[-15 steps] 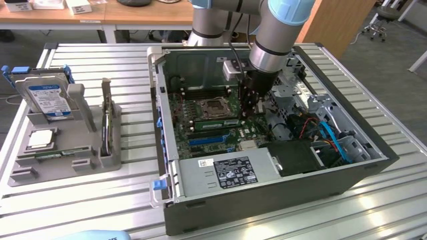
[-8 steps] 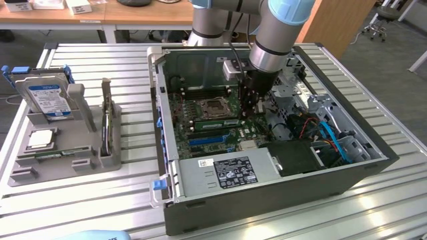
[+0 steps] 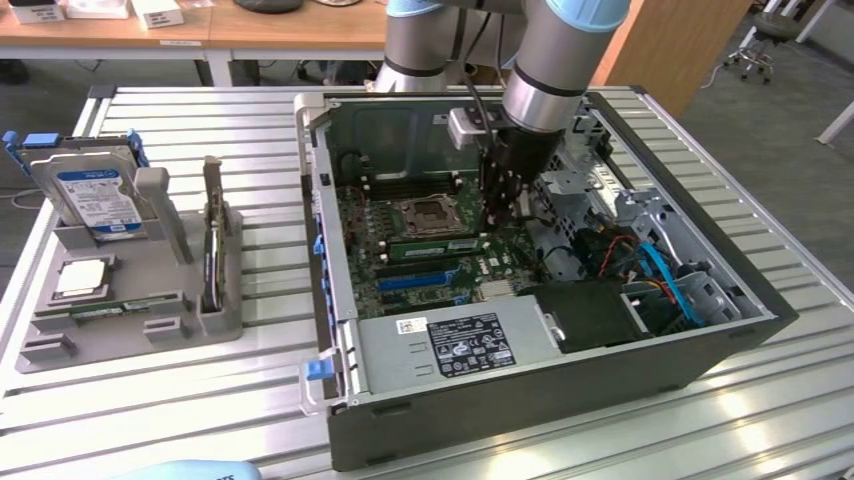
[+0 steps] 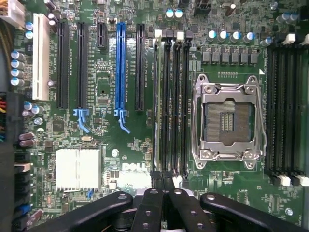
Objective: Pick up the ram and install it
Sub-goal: 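Press down the ram until it locks into place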
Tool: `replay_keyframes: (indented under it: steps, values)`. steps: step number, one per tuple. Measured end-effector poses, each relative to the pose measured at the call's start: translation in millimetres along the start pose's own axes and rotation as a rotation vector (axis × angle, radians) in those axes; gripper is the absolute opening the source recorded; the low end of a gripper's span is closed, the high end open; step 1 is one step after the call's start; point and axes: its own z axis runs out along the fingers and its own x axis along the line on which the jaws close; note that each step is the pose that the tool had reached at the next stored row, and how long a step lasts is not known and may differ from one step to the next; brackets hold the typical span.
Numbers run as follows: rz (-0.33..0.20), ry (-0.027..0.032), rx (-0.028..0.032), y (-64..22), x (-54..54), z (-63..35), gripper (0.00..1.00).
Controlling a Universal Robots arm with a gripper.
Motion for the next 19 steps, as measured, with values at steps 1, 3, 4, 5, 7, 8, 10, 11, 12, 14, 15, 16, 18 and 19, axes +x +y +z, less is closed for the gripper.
replay_keyframes:
  steps: [1,3,4,5,7,8,10,11,12,14,15,16,18,19]
  values:
    - [0.0,0.0001,0.0,0.1,0.0,-1.5,0.1]
    - [0.0,0.0003,0.0,0.2,0.0,-3.7,0.1]
    - [0.0,0.0002,0.0,0.2,-0.1,-4.1,0.1]
    - [0.0,-0.0001,0.0001,0.2,-0.1,-4.1,0.1]
    - [0.0,-0.0001,0.0001,0.2,-0.1,-4.1,0.1]
    - [0.0,0.0003,-0.0001,0.2,0.0,-4.3,0.1]
    - [0.0,0.0003,0.0,0.4,0.0,-4.3,0.1]
    - [0.0,0.0003,0.0,1.3,0.0,-4.2,0.1]
    - [0.0,0.0004,-0.0001,2.9,0.0,-4.2,0.1]
    - [0.0,0.0003,-0.0001,7.2,0.0,-4.0,0.1]
    - [0.0,0.0003,0.0,9.8,0.0,-3.8,0.1]
    - [0.0,0.0003,0.0,12.2,0.0,-3.7,0.1]
    - [0.0,0.0003,0.0,16.9,0.0,-3.4,0.1]
    - [0.0,0.0003,0.0,19.1,0.0,-3.3,0.1]
